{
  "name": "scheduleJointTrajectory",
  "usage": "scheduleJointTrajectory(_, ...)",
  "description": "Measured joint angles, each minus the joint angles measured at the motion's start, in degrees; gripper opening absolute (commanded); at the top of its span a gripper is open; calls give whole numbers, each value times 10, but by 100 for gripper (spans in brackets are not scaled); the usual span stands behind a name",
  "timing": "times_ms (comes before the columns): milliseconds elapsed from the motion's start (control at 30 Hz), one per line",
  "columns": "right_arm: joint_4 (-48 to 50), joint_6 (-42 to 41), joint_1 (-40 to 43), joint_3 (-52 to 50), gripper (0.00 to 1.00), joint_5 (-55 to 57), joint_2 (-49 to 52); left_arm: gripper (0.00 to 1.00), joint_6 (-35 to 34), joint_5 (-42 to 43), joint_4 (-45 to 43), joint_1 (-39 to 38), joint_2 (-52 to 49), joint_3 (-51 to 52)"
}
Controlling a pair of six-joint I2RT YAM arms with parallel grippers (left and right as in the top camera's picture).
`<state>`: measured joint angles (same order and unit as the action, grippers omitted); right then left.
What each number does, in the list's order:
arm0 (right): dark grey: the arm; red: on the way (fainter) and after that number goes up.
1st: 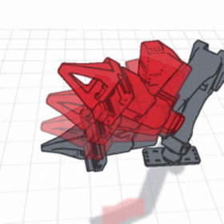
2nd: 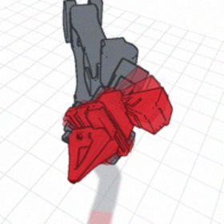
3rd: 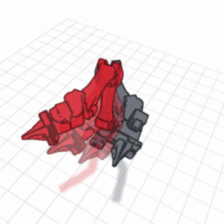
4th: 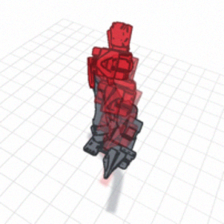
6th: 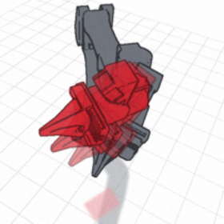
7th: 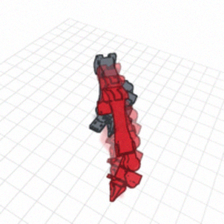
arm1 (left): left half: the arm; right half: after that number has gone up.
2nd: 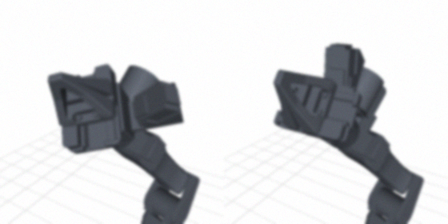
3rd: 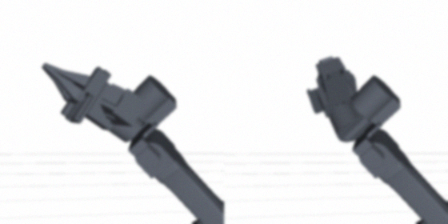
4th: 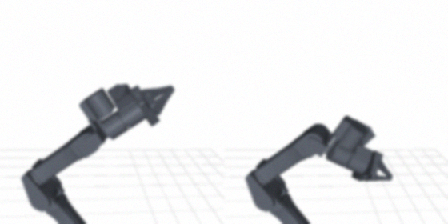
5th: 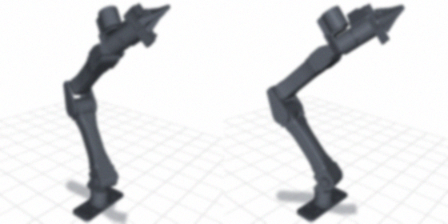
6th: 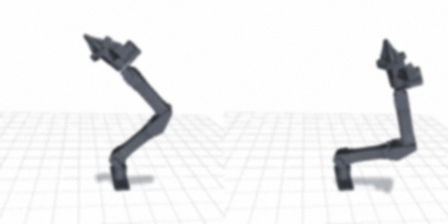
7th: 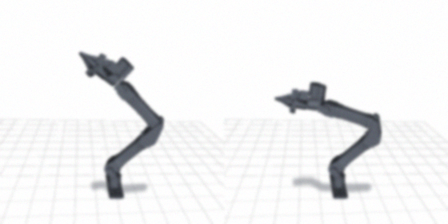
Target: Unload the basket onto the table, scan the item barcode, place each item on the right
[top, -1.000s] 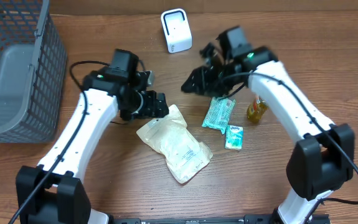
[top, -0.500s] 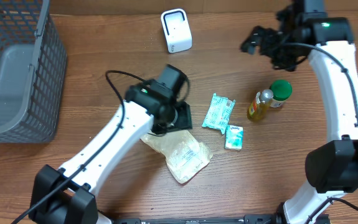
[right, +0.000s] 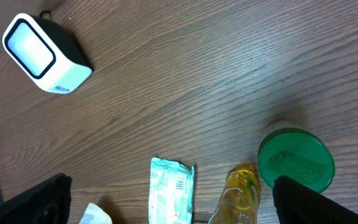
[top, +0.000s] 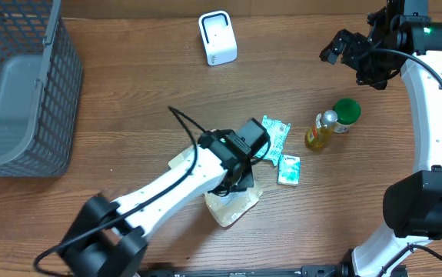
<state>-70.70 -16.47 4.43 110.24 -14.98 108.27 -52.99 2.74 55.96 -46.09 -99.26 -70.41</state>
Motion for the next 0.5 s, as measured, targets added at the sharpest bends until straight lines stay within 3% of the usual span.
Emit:
scheduleJointTrajectory(333, 0, 0, 0, 0, 100, 0, 0, 20, 45, -7, 13, 10, -81, 3)
scheduleJointTrajectory(500, 0, 0, 0, 0, 100, 0, 0, 25, 90, -89, 76, 63, -82, -10)
